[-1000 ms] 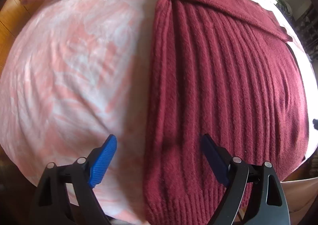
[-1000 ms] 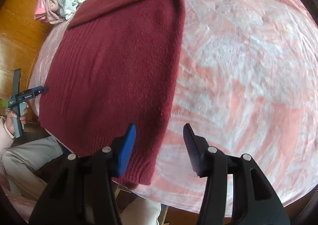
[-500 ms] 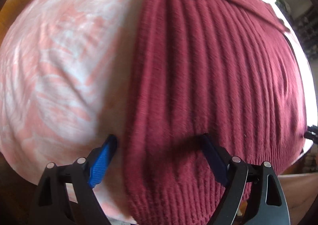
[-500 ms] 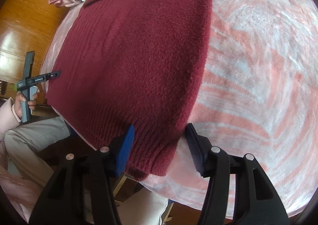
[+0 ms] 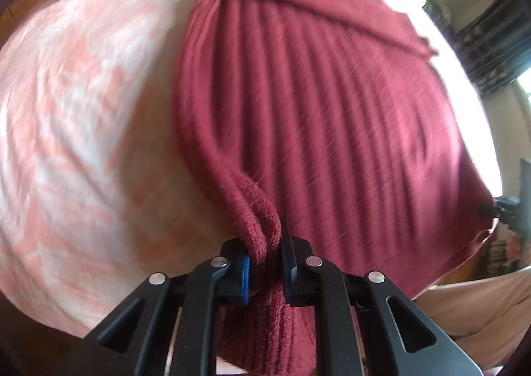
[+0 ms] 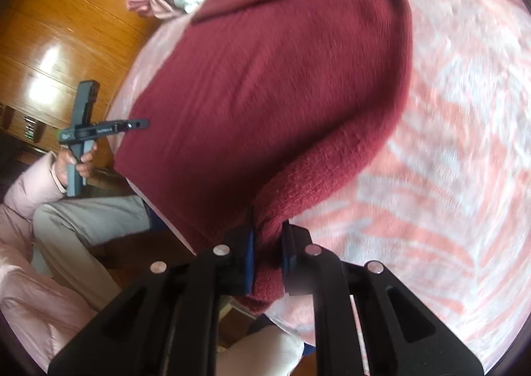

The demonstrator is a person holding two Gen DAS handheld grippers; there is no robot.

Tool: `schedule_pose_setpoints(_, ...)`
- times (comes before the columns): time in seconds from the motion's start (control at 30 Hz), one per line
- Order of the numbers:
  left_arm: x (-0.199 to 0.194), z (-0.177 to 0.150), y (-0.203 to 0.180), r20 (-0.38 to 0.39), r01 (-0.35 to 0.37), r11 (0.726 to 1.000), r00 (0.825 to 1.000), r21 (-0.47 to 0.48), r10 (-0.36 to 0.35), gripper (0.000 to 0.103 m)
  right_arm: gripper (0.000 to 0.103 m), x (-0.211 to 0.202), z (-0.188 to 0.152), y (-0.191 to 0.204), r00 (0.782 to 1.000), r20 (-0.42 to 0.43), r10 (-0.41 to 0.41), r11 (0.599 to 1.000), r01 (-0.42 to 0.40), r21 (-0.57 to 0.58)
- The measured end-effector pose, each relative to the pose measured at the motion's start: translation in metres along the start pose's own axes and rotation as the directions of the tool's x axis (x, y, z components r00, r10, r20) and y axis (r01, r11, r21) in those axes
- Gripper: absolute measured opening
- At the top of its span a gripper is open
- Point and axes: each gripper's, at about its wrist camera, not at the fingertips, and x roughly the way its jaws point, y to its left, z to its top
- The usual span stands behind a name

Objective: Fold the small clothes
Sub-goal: 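Fold the hem up toward the collar with both tools, release, then press and straighten the folded sweater edges with both tools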

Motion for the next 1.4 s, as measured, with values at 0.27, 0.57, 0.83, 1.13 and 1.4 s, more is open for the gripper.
schedule_pose_setpoints(0.27, -0.042, 0.050, 0.001, 0.191, 0.093, 0.994, 0.978, -0.058, -0.081, 0.014, 0.011, -0.031, 0.065, -0.002, 0.992, 0.118, -0.034, 0.999, 0.033, 0.009)
schedule_pose_setpoints(0.57, -0.001, 0.125, 0.041, 0.230, 0.061, 0.978, 0.973, -0.199, -0.014, 0.014, 0.011, -0.019, 0.150, -0.075, 0.988, 0.134, -0.072, 0.965, 0.035, 0.258)
schedule_pose_setpoints(0.83, 0.027, 0.156, 0.076, 0.154, 0.124, 0.950, 0.985, -0.287, -0.082, 0.020, 0.021, 0.007, 0.167, -0.131, 0.990, 0.106, -0.090, 0.890, 0.032, 0.455)
schedule_pose_setpoints(1.13, -0.018, 0.158, 0.093, 0.216, 0.120, 0.946, 0.975, -0.301, -0.054, 0.064, 0.028, -0.033, 0.171, -0.080, 0.970, 0.072, -0.233, 0.948, 0.210, 0.241)
schedule_pose_setpoints(1.4, 0.003, 0.123, 0.059, 0.041, 0.107, 0.963, 0.994, -0.248, -0.100, 0.065, 0.046, 0.007, 0.154, -0.035, 0.961, -0.060, -0.269, 0.938, 0.276, 0.212)
